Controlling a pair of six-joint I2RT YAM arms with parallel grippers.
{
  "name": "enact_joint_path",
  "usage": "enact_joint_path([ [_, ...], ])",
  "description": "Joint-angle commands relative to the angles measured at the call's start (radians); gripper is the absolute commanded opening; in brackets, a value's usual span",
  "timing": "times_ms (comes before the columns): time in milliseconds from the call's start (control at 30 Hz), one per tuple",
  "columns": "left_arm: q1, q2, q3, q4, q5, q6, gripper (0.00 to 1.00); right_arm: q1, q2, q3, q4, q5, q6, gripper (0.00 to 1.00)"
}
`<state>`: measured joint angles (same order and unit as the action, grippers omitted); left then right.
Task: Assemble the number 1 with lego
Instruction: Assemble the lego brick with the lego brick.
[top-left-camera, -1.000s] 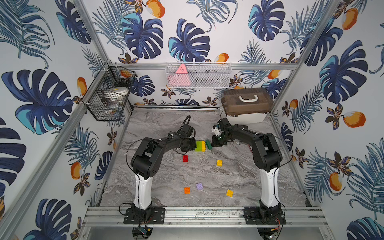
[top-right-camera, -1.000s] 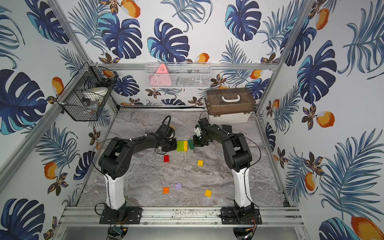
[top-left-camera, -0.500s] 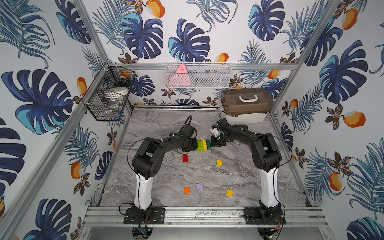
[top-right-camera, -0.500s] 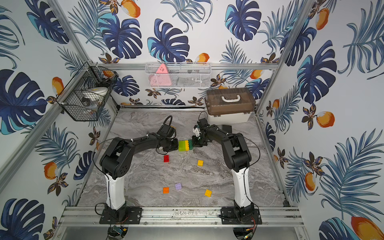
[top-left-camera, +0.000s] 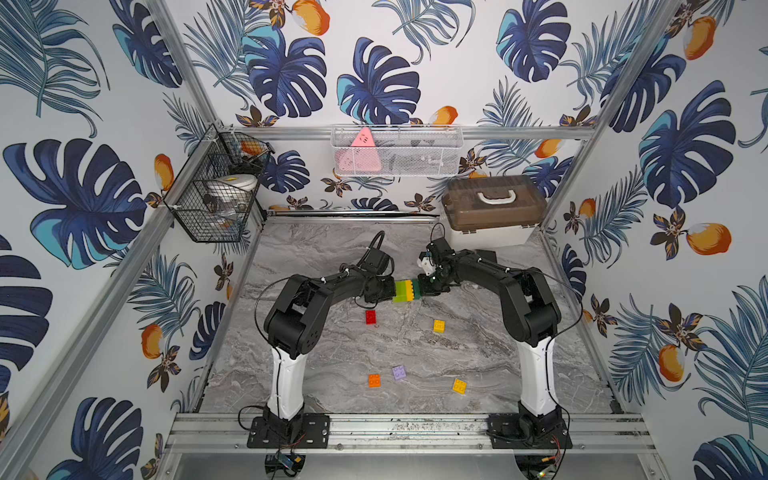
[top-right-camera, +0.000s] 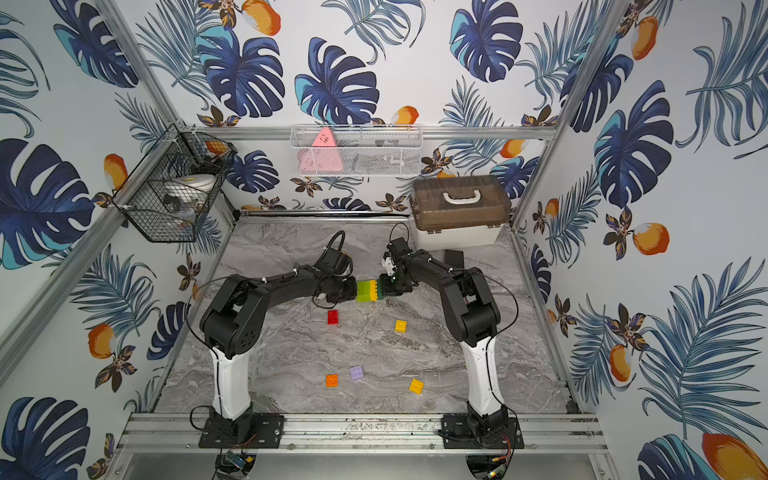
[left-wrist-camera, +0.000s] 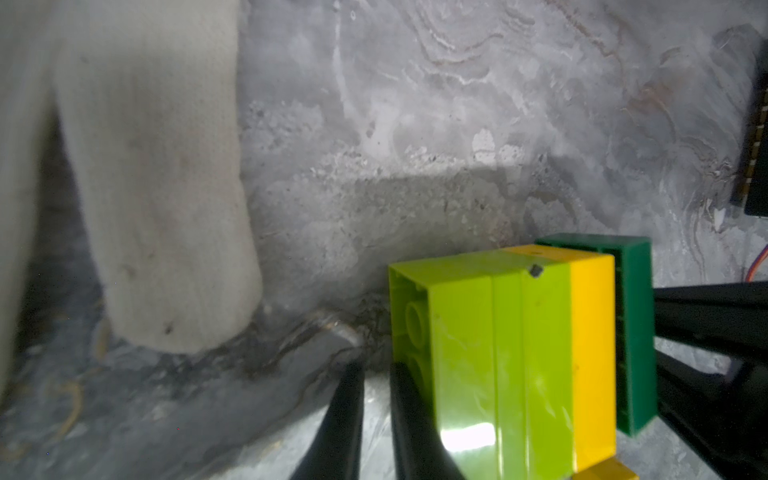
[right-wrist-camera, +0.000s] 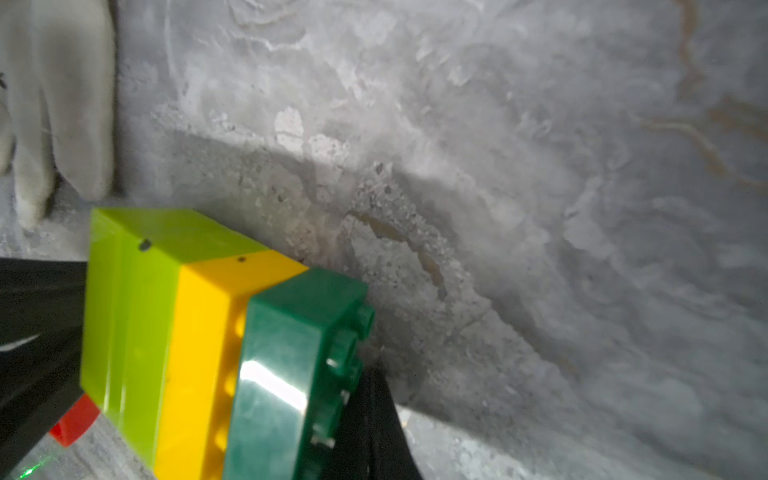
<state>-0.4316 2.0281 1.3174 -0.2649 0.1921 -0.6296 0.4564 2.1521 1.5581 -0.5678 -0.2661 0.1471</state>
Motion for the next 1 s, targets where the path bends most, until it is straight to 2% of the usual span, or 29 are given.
enact_joint_path([
  [0,-0.003,-0.009,-0.005,-0.005,0.010,0.010,0.20,0.003,-0.011,0.012,-0.036,0.024,-0.012,0.06],
  [300,-0.004,-0.014,-0.001,-0.010,0.011,0.011,0.21,0.002,0.002,0.017,-0.073,0.042,-0.014,0.17],
  [533,-0.004,-0.020,-0.003,-0.015,0.010,0.016,0.21,-0.006,-0.004,0.023,-0.101,0.091,-0.012,0.17],
  [767,-0.004,-0.023,-0.003,-0.014,0.012,0.016,0.21,-0.005,0.005,0.040,-0.126,0.088,-0.024,0.21],
  [967,-0.004,-0.022,0.003,-0.013,0.016,0.011,0.21,0.003,-0.002,0.034,-0.109,0.082,-0.008,0.20],
])
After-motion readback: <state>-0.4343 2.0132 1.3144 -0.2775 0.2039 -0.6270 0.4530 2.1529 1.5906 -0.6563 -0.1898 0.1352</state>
